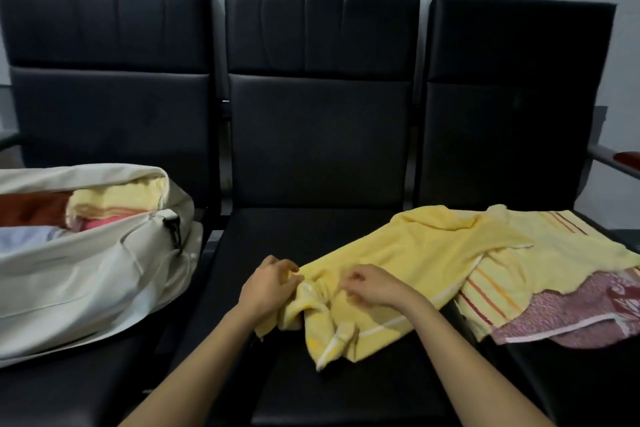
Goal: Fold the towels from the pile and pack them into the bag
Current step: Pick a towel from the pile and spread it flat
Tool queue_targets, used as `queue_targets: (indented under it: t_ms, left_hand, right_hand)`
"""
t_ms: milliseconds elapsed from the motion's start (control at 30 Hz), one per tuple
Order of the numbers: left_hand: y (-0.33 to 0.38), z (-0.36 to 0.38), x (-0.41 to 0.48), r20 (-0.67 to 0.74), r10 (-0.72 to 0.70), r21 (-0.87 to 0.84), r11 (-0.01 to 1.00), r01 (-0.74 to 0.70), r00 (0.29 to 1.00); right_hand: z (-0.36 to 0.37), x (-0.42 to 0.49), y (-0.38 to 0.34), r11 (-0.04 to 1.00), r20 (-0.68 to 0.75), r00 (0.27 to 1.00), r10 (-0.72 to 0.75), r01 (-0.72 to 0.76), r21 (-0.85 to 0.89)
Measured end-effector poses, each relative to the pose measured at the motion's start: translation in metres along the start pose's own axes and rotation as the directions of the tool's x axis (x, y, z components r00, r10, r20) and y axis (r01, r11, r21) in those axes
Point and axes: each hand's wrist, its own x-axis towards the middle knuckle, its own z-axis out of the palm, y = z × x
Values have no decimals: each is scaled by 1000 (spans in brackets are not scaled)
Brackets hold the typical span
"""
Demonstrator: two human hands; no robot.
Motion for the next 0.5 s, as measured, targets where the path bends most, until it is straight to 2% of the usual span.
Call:
queue_targets:
  t_ms: [67,100,167,233,267,333,433,500]
  left_hand:
    - [4,0,3,105,62,37,997,-66,993]
    - [6,0,5,154,93,69,992,-104,984]
    - [8,4,7,245,129,138,976,-166,961]
    - [10,10,9,309,135,204,957,-205,941]
    - [10,12,10,322,135,233,948,-216,937]
    - [10,14,11,332,115,261,943,-208,936]
    - [9,9,12,307,30,276,954,-119,951]
    - [8,4,13,240,-65,360,933,-26,969]
  right_hand:
    - [-3,14,25,979,-257,965,44,-94,-183]
    - [-2,18,35,952,-325,944,60,-151,-266]
    - [1,23,44,872,-425,897,124,-303,-384]
    - [5,29,43,802,-501,842,199,-434,-410]
    - [8,32,41,799,-501,834,232,-457,-390]
    - [15,41,37,837,-417,877,238,-403,-370]
    - [23,50,25,929,-218,976,-9,-72,-362]
    - [31,47,9,978,-46,992,-113,103,-182]
